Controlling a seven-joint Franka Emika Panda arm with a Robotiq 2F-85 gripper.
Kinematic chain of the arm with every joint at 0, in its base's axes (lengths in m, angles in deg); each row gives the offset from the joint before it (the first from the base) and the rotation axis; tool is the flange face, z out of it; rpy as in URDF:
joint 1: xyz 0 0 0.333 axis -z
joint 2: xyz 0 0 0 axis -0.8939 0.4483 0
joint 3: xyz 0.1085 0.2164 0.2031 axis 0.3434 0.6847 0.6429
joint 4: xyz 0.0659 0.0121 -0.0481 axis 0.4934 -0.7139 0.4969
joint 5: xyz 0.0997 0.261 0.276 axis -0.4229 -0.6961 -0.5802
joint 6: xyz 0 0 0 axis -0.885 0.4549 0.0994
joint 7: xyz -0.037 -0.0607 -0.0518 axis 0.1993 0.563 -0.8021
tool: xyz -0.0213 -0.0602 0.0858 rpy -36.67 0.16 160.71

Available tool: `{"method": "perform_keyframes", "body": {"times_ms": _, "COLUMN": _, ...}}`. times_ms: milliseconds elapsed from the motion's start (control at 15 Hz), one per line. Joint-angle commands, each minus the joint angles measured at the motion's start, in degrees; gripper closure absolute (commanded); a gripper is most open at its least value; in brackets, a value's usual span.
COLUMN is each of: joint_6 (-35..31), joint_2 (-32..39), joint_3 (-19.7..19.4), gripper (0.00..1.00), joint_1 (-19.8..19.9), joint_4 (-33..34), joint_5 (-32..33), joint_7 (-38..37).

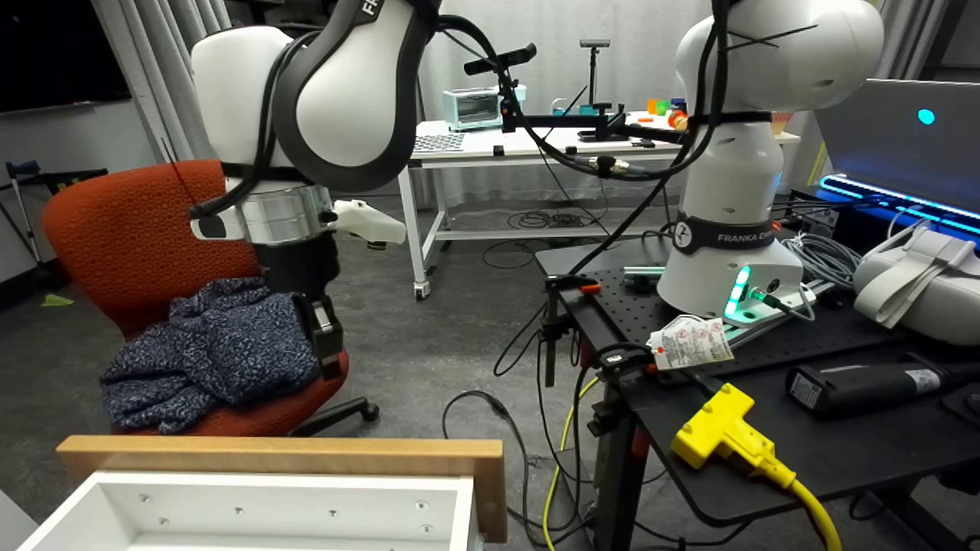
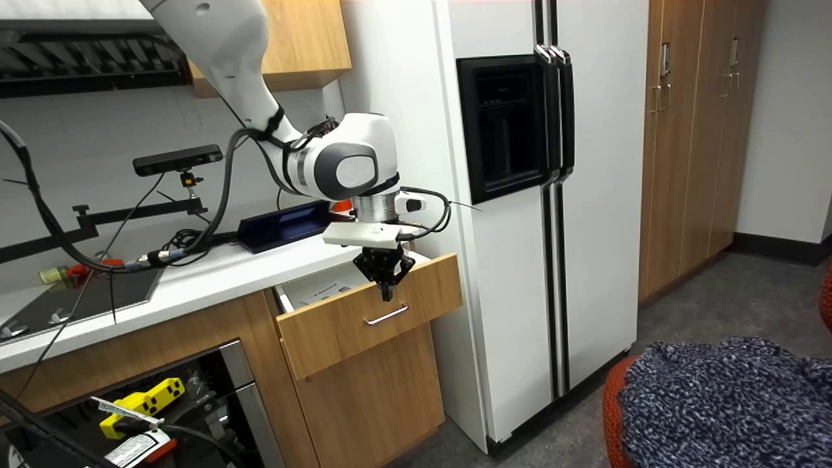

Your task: Close the open drawer

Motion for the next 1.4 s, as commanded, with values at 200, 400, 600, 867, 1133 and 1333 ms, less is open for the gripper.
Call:
{"method": "perform_keyframes", "body": {"times_ms": 200, "joint_6": 0.16, "joint_2": 0.00, "joint_3": -0.23, "gripper": 0.99, "joint_1": -0.26, "joint_4": 0.12, "joint_5": -0.15, "joint_7": 0.06}}
{"method": "perform_keyframes", "body": {"times_ms": 400, "joint_6": -0.23, "joint_2": 0.43, "joint_3": 0.22, "gripper": 1.00, "joint_1": -0.15, "joint_4": 0.22, "joint_5": -0.56, "joint_7": 0.57}}
{"method": "perform_keyframes", "body": {"times_ms": 600, "joint_6": -1.04, "joint_2": 1.80, "joint_3": 1.32, "gripper": 1.00, "joint_1": -0.01, "joint_4": 0.61, "joint_5": -1.27, "joint_7": 1.59}}
{"method": "perform_keyframes", "body": {"times_ms": 867, "joint_6": -1.35, "joint_2": 2.92, "joint_3": 3.84, "gripper": 1.00, "joint_1": 1.27, "joint_4": 0.84, "joint_5": -4.17, "joint_7": 4.24}}
{"method": "perform_keyframes", "body": {"times_ms": 1133, "joint_6": -1.79, "joint_2": 9.04, "joint_3": 4.72, "gripper": 1.00, "joint_1": 0.46, "joint_4": 7.99, "joint_5": -4.71, "joint_7": 5.44}}
{"method": "perform_keyframes", "body": {"times_ms": 1333, "joint_6": -1.43, "joint_2": 13.57, "joint_3": 5.93, "gripper": 1.00, "joint_1": 0.20, "joint_4": 14.07, "joint_5": -4.53, "joint_7": 5.25}}
